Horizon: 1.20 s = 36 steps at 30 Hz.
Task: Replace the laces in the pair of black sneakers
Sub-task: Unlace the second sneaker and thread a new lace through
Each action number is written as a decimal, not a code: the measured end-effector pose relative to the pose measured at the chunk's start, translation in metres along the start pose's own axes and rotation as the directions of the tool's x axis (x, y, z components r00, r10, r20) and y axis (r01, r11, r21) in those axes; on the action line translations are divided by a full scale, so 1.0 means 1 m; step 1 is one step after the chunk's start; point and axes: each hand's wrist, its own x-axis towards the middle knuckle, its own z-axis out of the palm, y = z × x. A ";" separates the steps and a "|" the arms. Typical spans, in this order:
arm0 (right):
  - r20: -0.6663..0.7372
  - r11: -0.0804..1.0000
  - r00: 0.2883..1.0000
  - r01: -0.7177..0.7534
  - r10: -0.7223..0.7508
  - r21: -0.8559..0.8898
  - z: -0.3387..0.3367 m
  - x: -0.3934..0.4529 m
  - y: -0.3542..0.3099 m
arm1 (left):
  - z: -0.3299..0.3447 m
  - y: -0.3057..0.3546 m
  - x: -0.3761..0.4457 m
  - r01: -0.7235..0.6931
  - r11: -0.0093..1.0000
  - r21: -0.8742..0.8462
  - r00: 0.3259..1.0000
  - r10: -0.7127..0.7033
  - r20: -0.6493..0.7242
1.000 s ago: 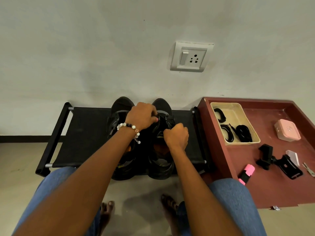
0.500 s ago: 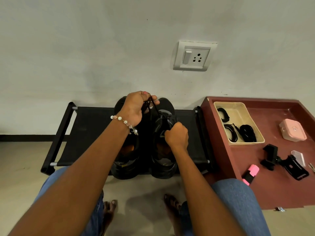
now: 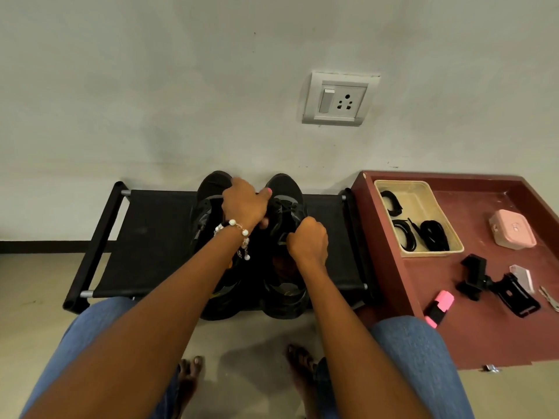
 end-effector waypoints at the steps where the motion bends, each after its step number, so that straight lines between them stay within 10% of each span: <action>1: -0.001 1.000 1.000 0.000 0.000 0.005 0.000 0.000 0.000 | 0.002 -0.002 -0.002 -0.025 0.997 0.072 1.000 0.025 -0.008; 14: 0.006 1.000 1.000 0.013 -0.013 0.001 -0.001 0.000 0.002 | 0.012 -0.012 0.003 -0.264 0.831 0.489 0.963 0.202 0.177; 26: 0.011 1.000 1.000 0.011 -0.011 0.020 -0.001 0.001 0.002 | -0.022 0.025 0.002 0.196 0.971 -0.136 0.929 -0.139 0.344; 36: 0.143 0.968 0.972 0.157 -0.186 0.194 -0.043 -0.001 -0.026 | -0.074 0.078 -0.005 0.170 0.828 -0.535 0.939 0.028 0.343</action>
